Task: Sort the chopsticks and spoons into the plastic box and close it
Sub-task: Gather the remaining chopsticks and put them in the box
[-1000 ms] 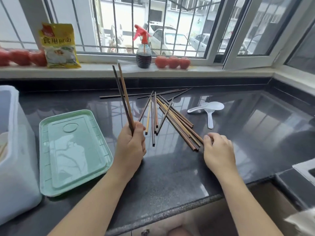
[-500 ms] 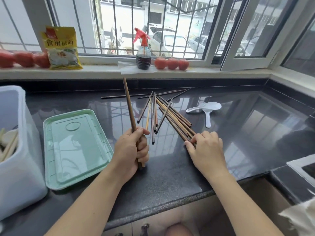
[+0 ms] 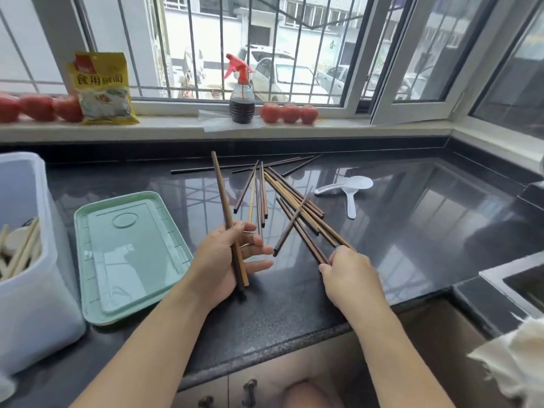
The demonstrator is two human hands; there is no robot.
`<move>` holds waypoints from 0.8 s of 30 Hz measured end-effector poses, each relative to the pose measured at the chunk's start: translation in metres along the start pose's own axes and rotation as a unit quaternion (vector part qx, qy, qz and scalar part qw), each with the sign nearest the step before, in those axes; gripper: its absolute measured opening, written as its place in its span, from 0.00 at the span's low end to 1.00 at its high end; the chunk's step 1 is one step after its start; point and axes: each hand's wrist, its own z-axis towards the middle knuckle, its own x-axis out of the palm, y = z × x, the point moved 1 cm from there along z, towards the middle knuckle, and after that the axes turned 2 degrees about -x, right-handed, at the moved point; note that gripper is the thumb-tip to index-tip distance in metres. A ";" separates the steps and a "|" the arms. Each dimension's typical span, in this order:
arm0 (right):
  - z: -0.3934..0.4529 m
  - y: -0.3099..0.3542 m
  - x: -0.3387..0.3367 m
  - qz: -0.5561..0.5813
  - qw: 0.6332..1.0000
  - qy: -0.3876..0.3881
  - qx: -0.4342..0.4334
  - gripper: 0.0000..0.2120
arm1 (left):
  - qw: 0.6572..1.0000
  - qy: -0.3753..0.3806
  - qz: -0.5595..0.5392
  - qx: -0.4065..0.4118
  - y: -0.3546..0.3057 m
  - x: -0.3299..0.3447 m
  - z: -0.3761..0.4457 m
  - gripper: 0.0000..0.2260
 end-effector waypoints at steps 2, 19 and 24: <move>0.004 0.011 -0.001 -0.017 0.999 -0.018 -0.026 0.09 | 1.000 -0.003 -0.013 0.001 0.000 0.000 0.000 0.10; -0.012 0.058 0.019 0.402 0.910 0.079 -0.062 0.11 | 0.994 -0.003 -0.111 0.008 -0.001 0.004 0.002 0.15; 0.006 0.095 0.019 0.349 0.911 0.157 -0.158 0.12 | 0.976 -0.090 -0.122 0.158 -0.010 -0.014 0.012 0.08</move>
